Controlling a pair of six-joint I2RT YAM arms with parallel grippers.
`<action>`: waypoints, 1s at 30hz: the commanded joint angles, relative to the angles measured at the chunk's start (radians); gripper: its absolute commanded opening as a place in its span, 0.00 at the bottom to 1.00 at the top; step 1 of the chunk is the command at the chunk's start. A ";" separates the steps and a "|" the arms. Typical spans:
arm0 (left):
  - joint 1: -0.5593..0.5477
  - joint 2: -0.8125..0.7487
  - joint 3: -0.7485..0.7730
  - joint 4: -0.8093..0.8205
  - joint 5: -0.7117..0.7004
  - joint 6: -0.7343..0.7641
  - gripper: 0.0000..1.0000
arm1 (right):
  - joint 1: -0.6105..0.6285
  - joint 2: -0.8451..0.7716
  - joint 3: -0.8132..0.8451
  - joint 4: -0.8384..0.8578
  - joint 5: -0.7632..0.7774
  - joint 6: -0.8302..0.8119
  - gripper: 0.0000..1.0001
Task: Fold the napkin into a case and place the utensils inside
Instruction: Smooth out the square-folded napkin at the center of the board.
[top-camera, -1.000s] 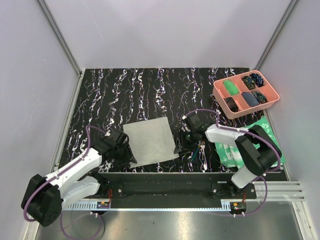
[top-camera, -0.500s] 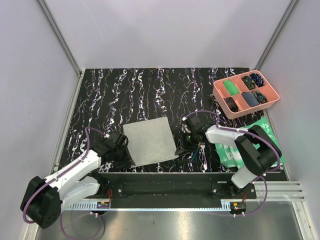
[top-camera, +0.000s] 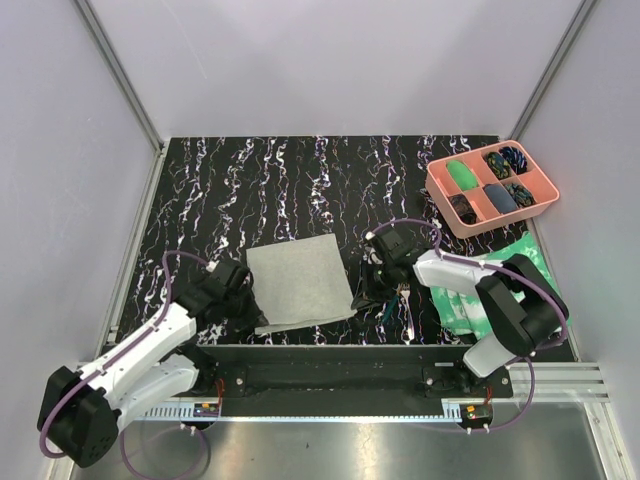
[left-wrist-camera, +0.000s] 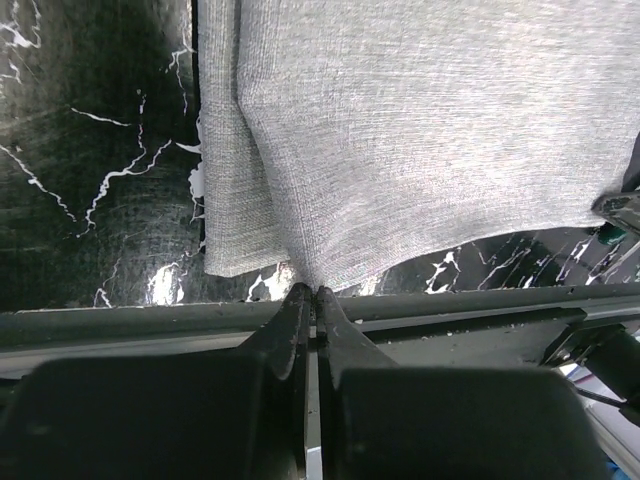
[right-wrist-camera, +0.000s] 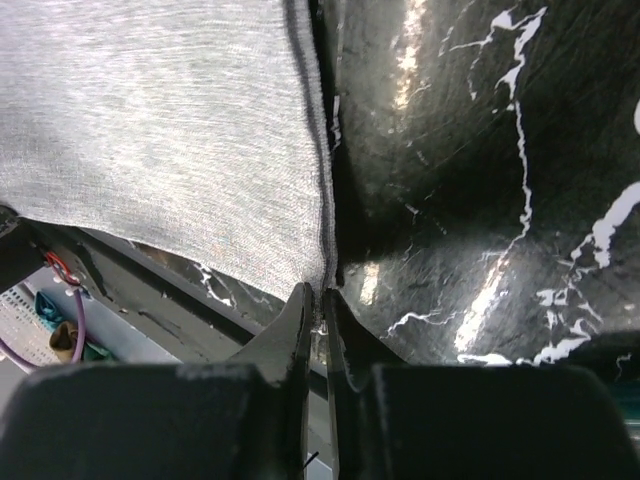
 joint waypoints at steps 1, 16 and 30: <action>0.003 -0.025 0.074 -0.052 -0.060 0.033 0.00 | 0.002 -0.077 0.051 -0.047 -0.020 -0.011 0.00; 0.003 -0.037 0.046 -0.167 -0.196 0.003 0.00 | 0.007 0.005 0.024 0.066 -0.106 0.032 0.00; 0.002 -0.008 0.002 -0.103 -0.128 -0.017 0.09 | 0.007 0.065 0.021 0.060 -0.056 0.000 0.00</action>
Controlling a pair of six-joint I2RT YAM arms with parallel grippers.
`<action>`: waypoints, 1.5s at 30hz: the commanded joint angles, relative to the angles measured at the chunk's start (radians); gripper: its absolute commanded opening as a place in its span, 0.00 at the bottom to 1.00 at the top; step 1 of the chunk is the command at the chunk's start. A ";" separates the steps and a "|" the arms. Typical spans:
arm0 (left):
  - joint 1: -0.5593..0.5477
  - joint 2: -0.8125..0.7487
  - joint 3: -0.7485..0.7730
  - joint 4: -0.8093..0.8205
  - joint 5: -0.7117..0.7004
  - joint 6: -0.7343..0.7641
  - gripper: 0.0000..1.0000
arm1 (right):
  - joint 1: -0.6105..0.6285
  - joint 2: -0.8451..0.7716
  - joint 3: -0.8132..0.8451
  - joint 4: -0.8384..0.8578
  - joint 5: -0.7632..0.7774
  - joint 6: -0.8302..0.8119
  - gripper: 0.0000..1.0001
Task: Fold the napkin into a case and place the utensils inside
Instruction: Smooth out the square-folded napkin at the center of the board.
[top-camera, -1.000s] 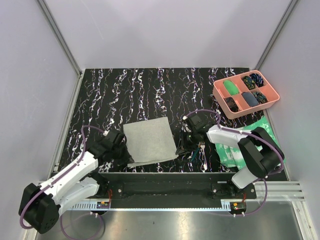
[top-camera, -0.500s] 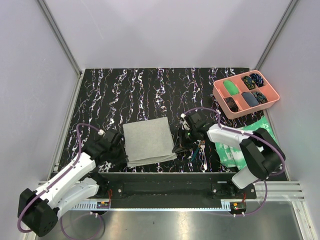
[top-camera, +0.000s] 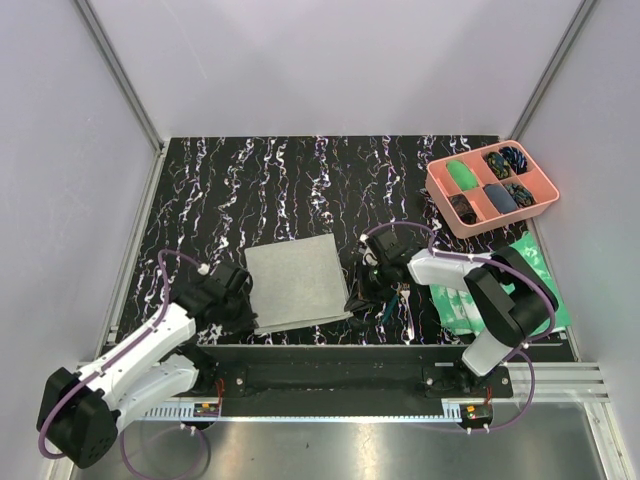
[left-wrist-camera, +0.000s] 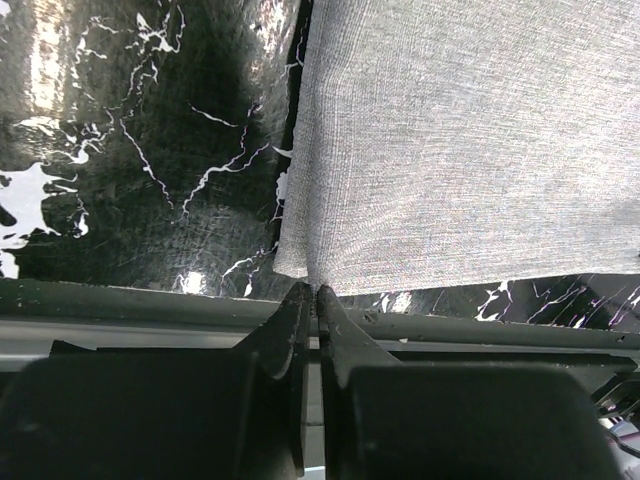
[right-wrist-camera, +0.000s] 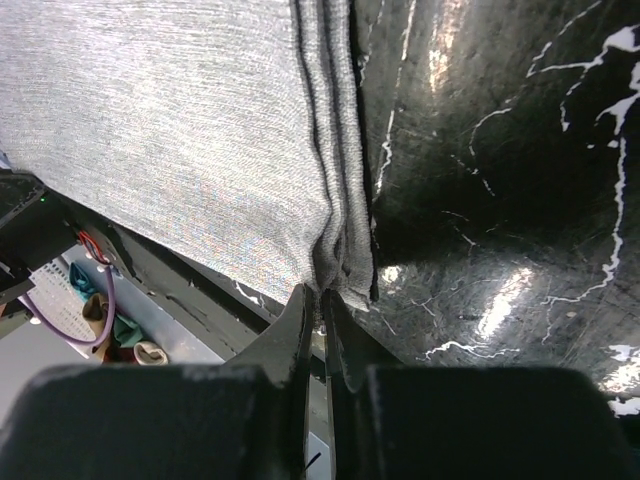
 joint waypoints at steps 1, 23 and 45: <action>0.004 -0.001 -0.020 0.006 0.024 -0.005 0.24 | 0.003 0.008 0.013 0.001 0.040 -0.024 0.01; 0.048 0.091 0.023 0.136 0.115 0.085 0.10 | 0.055 -0.006 0.168 -0.055 0.048 -0.027 0.44; 0.189 -0.030 0.118 0.142 0.051 0.085 0.17 | 0.185 0.275 0.496 0.166 -0.105 0.062 0.40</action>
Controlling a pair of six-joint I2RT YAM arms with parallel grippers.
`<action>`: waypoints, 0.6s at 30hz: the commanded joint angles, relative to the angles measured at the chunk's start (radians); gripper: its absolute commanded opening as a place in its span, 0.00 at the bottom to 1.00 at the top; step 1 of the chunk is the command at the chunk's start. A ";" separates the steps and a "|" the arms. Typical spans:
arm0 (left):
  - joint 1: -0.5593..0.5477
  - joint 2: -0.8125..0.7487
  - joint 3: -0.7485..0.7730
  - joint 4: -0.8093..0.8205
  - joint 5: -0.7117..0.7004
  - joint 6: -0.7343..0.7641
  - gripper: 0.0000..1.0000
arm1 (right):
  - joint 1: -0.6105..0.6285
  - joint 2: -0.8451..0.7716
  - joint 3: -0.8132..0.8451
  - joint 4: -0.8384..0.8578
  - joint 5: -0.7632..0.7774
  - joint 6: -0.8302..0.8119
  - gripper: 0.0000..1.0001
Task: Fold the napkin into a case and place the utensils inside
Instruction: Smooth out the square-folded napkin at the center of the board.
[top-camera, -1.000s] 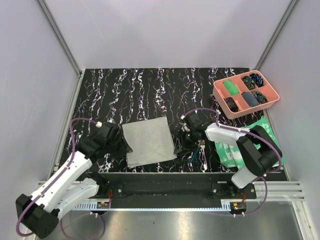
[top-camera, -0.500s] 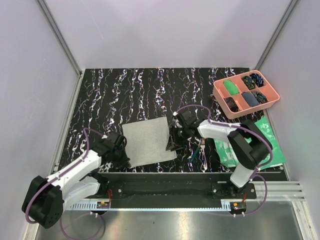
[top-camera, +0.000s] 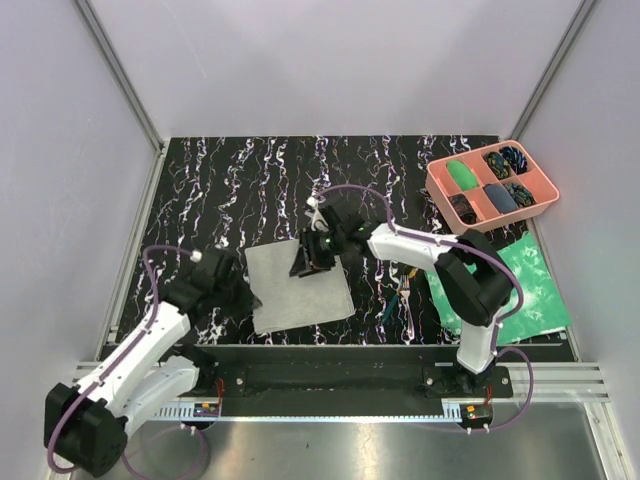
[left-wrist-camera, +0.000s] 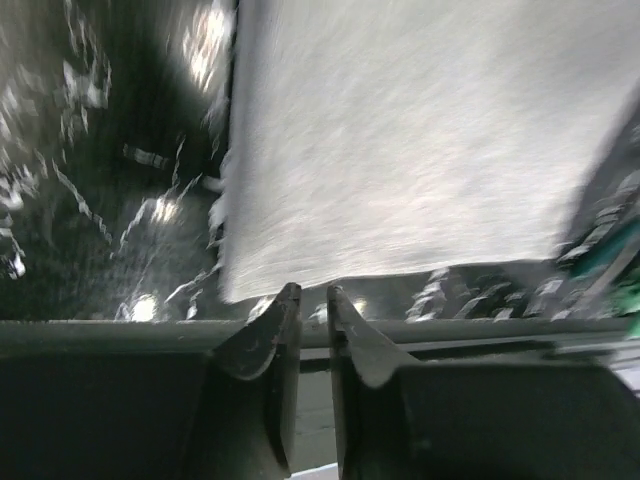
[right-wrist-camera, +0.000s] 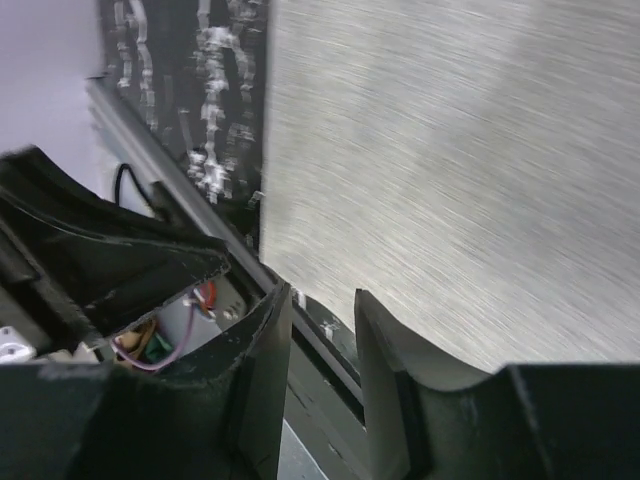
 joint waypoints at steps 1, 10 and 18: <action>0.206 0.026 0.122 0.076 0.021 0.088 0.14 | 0.068 0.083 0.050 0.164 -0.118 0.116 0.39; 0.408 0.420 0.191 0.472 0.336 0.153 0.00 | 0.109 0.219 0.007 0.538 -0.176 0.378 0.11; 0.443 0.597 0.287 0.449 0.338 0.254 0.00 | 0.123 0.356 0.100 0.618 -0.216 0.434 0.00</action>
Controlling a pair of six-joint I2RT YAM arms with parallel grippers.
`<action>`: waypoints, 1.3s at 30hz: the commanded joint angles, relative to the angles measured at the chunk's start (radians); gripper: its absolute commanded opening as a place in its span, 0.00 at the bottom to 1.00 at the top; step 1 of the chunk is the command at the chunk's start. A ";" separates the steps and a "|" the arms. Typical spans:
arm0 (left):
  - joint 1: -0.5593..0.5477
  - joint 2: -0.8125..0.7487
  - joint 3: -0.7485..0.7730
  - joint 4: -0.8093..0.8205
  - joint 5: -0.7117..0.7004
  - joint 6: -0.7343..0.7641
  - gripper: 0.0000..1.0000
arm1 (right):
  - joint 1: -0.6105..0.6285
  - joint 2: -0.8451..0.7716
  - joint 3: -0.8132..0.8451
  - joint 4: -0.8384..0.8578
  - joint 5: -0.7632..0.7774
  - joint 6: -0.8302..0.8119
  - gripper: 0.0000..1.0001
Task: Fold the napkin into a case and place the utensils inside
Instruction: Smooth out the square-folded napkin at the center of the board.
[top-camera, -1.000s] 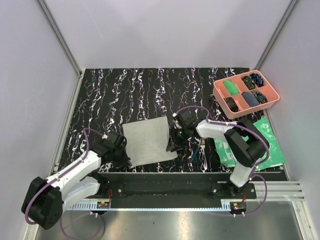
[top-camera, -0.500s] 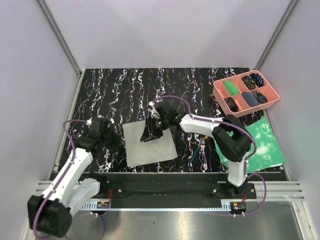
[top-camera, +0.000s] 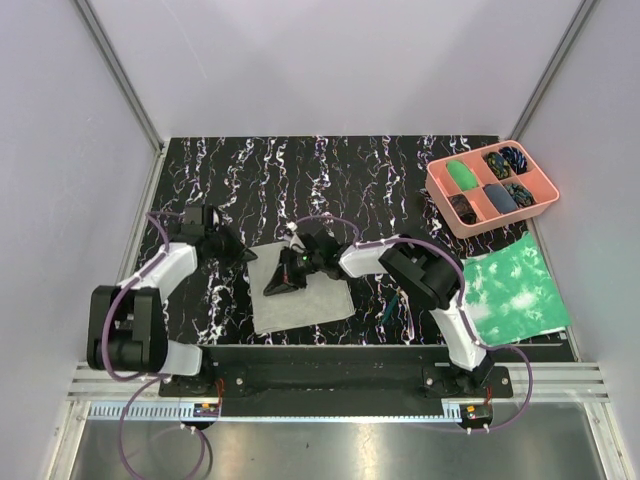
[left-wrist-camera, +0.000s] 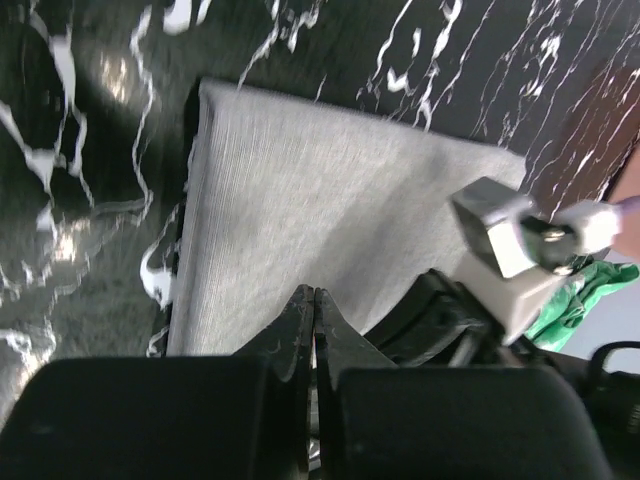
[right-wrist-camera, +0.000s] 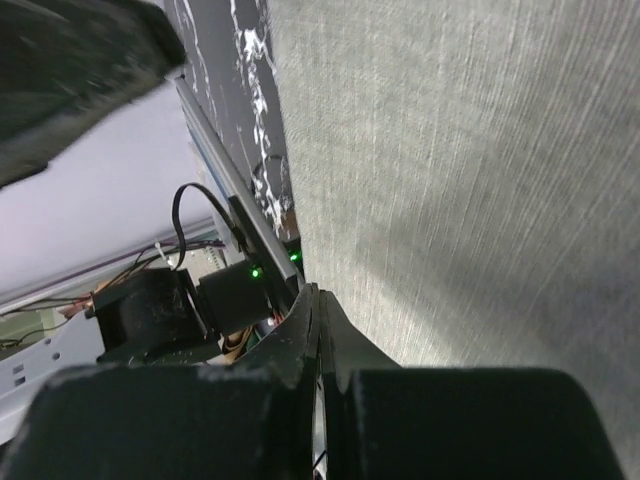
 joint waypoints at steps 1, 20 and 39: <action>0.038 0.117 0.105 0.017 0.062 0.105 0.00 | 0.010 0.037 0.088 0.086 -0.044 0.036 0.00; 0.076 0.387 0.211 -0.108 0.080 0.281 0.00 | 0.024 0.265 0.390 -0.123 -0.041 -0.134 0.00; 0.102 0.391 0.176 -0.063 0.068 0.235 0.00 | 0.113 0.158 0.148 0.035 -0.087 -0.076 0.00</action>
